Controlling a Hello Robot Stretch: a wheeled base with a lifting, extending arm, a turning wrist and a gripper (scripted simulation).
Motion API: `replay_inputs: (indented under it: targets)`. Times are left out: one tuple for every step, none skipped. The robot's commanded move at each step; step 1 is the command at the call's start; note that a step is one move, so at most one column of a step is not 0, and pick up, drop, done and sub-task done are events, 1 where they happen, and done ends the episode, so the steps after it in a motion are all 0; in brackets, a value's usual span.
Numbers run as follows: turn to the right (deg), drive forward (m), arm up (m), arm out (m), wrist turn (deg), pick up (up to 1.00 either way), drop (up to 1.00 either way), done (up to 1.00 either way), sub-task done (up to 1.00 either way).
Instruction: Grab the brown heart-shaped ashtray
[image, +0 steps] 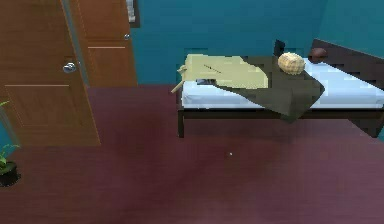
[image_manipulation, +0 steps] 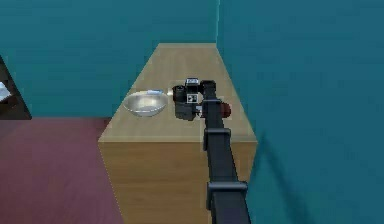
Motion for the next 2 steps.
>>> replay_inputs:
  targets:
    - [0.0, 0.00, 0.10, 0.00, 0.0, 0.00, 0.00, 0.00, 0.00]
    - [0.0, 0.00, 0.00, 0.00, 0.0, 0.00, 0.00, 1.00, 0.00]
